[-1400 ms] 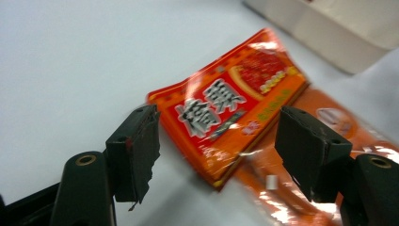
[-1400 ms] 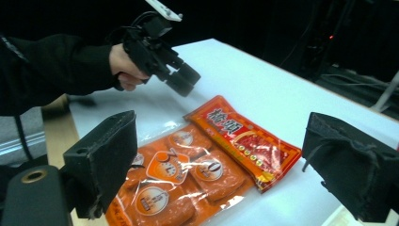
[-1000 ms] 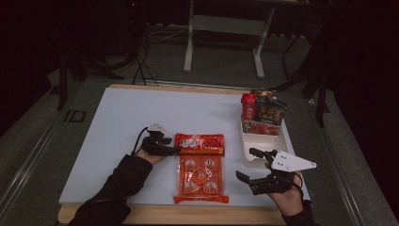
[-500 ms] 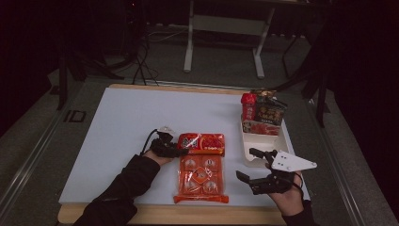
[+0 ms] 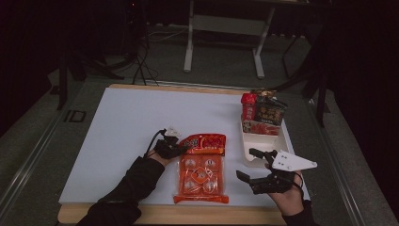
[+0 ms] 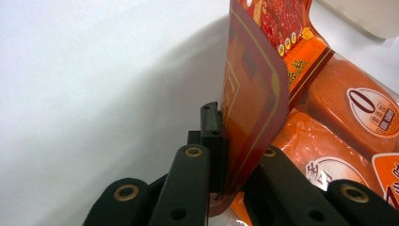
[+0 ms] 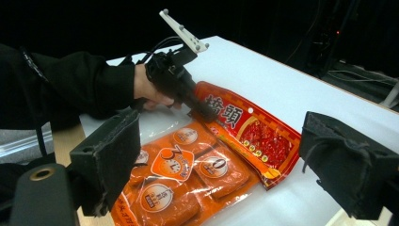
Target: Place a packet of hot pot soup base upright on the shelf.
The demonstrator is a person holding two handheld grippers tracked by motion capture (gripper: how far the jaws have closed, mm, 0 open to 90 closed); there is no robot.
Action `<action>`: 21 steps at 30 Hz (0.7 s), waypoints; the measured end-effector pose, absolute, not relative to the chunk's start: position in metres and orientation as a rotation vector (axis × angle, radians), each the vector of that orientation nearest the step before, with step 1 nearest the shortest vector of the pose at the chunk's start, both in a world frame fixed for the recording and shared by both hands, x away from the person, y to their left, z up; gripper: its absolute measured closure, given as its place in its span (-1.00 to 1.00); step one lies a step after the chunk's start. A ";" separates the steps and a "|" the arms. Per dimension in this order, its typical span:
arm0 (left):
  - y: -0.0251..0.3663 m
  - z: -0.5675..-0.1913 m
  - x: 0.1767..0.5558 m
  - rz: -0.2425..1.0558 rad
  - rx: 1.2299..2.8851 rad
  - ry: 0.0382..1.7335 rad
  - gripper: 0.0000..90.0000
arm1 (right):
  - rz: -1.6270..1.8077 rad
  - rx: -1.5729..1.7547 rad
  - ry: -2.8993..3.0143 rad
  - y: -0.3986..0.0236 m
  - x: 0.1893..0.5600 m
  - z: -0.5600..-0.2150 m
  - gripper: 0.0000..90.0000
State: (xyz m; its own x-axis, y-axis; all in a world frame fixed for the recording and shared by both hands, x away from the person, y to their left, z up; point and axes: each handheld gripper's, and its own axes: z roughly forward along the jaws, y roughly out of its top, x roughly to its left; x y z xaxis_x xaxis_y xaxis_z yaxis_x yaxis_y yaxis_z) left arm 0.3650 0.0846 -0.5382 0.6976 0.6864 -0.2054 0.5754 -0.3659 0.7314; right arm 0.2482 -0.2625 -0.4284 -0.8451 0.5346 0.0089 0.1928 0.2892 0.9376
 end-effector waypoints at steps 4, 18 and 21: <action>0.087 -0.529 0.363 0.181 2.045 0.932 0.99 | 1.580 0.675 2.247 -0.263 0.248 -0.428 -0.71; 0.093 -0.488 0.346 0.209 1.979 0.822 0.99 | 1.611 0.720 2.222 -0.266 0.252 -0.429 -0.77; 0.094 -0.483 0.343 0.211 1.975 0.801 0.99 | 1.602 0.719 2.218 -0.265 0.252 -0.429 -0.77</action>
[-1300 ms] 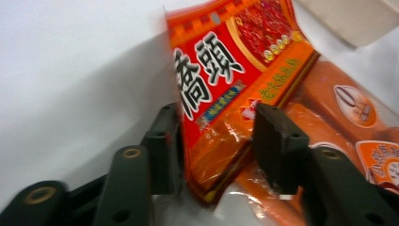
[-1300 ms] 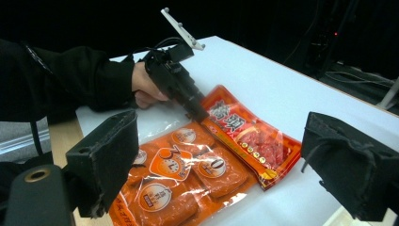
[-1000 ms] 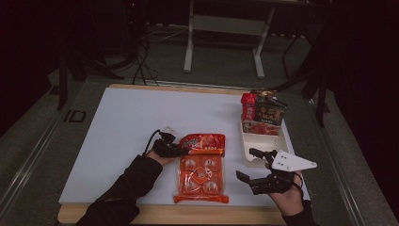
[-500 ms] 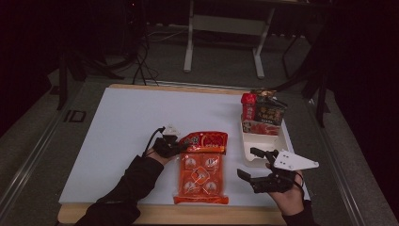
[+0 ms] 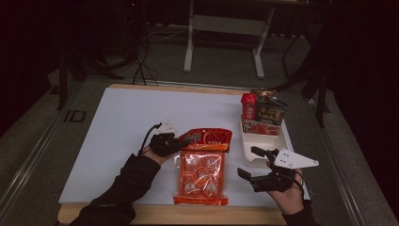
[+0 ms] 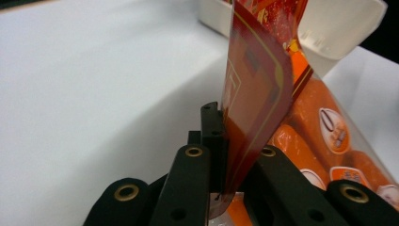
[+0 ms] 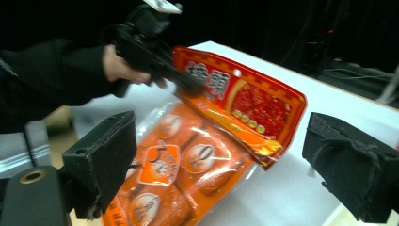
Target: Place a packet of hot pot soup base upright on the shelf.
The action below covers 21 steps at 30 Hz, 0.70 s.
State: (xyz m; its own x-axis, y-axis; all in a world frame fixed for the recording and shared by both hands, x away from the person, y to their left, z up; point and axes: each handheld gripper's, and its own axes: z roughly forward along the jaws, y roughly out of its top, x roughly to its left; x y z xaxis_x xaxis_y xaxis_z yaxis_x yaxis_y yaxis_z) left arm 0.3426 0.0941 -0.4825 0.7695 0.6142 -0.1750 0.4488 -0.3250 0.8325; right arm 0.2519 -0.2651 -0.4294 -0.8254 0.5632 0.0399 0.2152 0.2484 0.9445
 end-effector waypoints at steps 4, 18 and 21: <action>0.097 -0.471 0.335 0.208 1.966 0.757 0.99 | 1.553 0.694 2.199 -0.264 0.251 -0.429 -0.77; 0.098 -0.448 0.317 0.199 1.942 0.682 1.00 | 1.568 0.730 2.212 -0.262 0.257 -0.428 -0.78; 0.097 -0.444 0.312 0.197 1.934 0.657 1.00 | 1.590 0.755 2.213 -0.262 0.261 -0.428 -0.74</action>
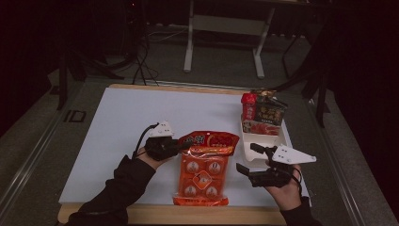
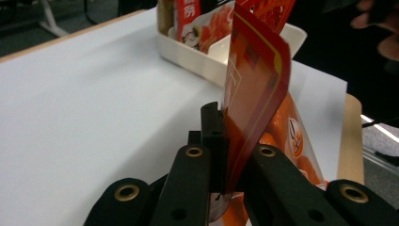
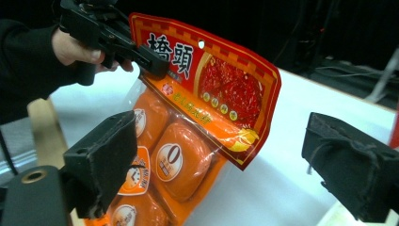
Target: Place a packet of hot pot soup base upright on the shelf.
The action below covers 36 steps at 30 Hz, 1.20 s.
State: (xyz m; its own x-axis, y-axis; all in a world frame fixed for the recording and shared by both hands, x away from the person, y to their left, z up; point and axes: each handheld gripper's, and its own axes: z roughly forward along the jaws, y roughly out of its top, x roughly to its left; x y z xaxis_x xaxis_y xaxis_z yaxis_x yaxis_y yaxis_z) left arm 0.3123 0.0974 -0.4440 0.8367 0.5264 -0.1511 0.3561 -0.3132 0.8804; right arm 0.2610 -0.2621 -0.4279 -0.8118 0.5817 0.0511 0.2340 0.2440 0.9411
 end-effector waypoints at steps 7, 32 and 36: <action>0.097 -0.439 0.305 0.192 1.912 0.626 1.00 | 1.571 0.771 2.222 -0.256 0.274 -0.431 -0.70; 0.094 -0.432 0.289 0.117 1.804 0.571 1.00 | 1.709 0.699 2.435 -0.233 0.297 -0.446 0.61; 0.094 -0.431 0.288 0.098 1.804 0.566 1.00 | 1.732 0.667 2.513 -0.235 0.295 -0.442 1.00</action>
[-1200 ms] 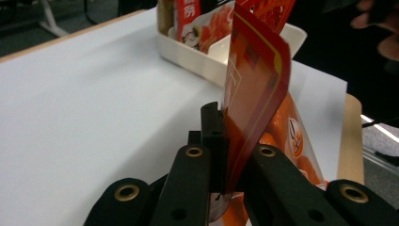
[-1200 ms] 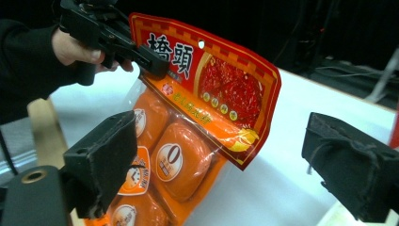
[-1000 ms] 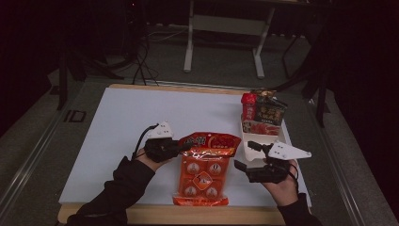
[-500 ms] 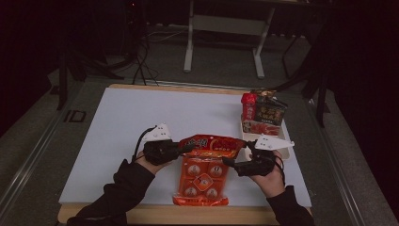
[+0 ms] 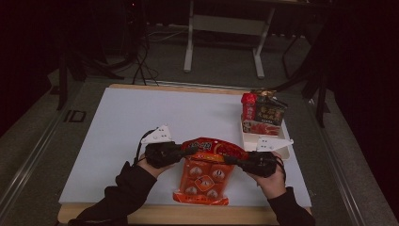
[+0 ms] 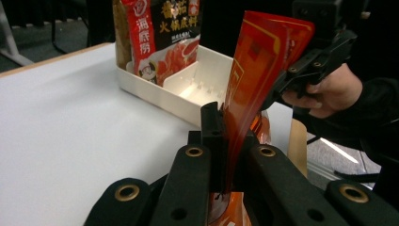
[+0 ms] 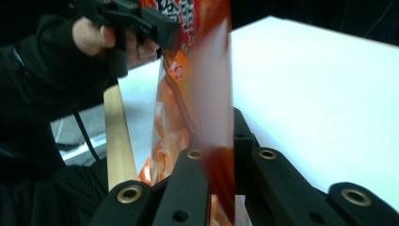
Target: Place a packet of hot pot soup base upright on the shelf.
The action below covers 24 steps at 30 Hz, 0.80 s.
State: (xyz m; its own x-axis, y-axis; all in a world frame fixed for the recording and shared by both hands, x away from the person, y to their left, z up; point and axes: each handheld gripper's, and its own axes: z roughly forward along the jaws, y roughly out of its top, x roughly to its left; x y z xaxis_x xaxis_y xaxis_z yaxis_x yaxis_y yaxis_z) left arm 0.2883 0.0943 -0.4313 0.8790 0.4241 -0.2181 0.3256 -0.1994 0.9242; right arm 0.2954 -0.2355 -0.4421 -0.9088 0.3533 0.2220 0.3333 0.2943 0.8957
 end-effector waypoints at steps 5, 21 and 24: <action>0.098 -0.425 0.286 0.073 1.786 0.525 0.99 | 1.763 0.650 2.540 -0.237 0.291 -0.430 1.00; 0.106 -0.413 0.285 0.036 1.740 0.464 0.95 | 1.798 0.637 2.518 -0.234 0.280 -0.402 1.00; 0.107 -0.412 0.286 0.060 1.722 0.469 0.83 | 1.762 0.598 2.507 -0.232 0.280 -0.394 1.00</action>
State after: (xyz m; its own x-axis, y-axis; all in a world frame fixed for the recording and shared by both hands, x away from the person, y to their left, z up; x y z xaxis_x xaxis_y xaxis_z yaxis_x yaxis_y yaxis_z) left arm 0.2855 0.1070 -0.4118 0.9149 0.3401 -0.2177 0.2749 -0.1296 0.9527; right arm 0.2798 -0.2323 -0.3935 -0.9265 0.3185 0.2005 0.2966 0.2897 0.9100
